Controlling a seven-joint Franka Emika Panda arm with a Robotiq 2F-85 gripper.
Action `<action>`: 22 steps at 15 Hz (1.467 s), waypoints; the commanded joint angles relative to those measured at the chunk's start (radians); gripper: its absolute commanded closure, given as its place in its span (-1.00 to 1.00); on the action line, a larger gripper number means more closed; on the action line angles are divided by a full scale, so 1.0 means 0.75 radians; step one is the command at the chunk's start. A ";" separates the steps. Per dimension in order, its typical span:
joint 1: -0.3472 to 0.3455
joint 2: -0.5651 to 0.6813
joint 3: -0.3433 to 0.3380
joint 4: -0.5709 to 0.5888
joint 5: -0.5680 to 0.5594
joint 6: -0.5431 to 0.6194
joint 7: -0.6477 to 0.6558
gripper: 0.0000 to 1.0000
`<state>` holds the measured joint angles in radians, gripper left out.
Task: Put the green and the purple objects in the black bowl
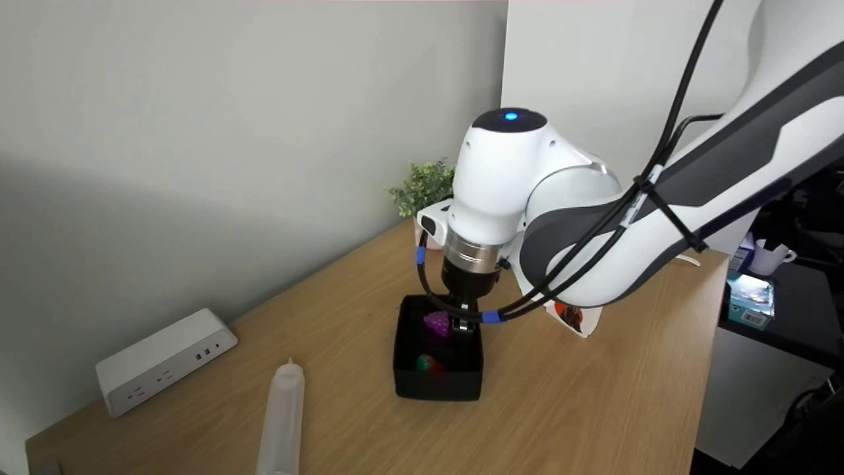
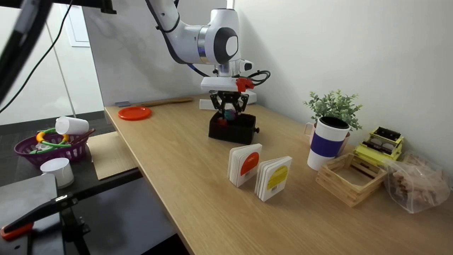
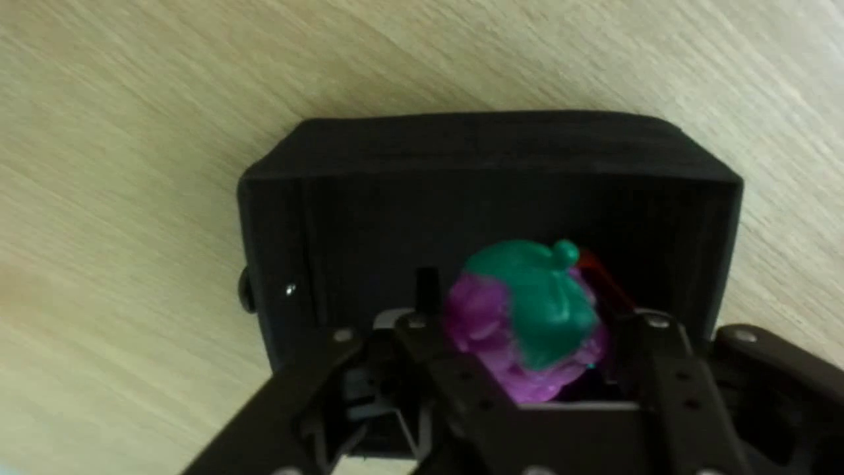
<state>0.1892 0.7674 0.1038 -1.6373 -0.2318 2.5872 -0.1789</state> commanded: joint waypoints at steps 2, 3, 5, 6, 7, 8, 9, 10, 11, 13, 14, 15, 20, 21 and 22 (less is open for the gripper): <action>-0.063 0.143 0.083 0.150 0.077 -0.098 -0.144 0.46; -0.065 0.164 0.089 0.170 0.083 -0.113 -0.158 0.46; -0.068 0.194 0.099 0.208 0.092 -0.144 -0.178 0.46; -0.070 0.209 0.102 0.225 0.095 -0.153 -0.187 0.46; -0.069 0.215 0.104 0.238 0.098 -0.164 -0.190 0.46; -0.068 0.224 0.103 0.252 0.098 -0.171 -0.192 0.46; -0.065 0.222 0.102 0.256 0.096 -0.171 -0.189 0.46; -0.058 0.219 0.094 0.257 0.087 -0.164 -0.183 -0.54; -0.050 0.206 0.090 0.251 0.081 -0.161 -0.175 -0.56; -0.035 0.166 0.081 0.217 0.069 -0.144 -0.158 -0.80; -0.028 0.141 0.080 0.194 0.065 -0.139 -0.149 -0.92; -0.022 0.119 0.079 0.173 0.061 -0.136 -0.143 -0.99; 0.029 -0.083 0.053 -0.001 0.040 -0.142 -0.055 -1.00; 0.036 -0.132 0.053 -0.048 0.040 -0.133 -0.034 -1.00; 0.035 -0.184 0.065 -0.094 0.052 -0.138 -0.022 -1.00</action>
<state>0.2007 0.7749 0.1610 -1.5580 -0.1912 2.4952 -0.2360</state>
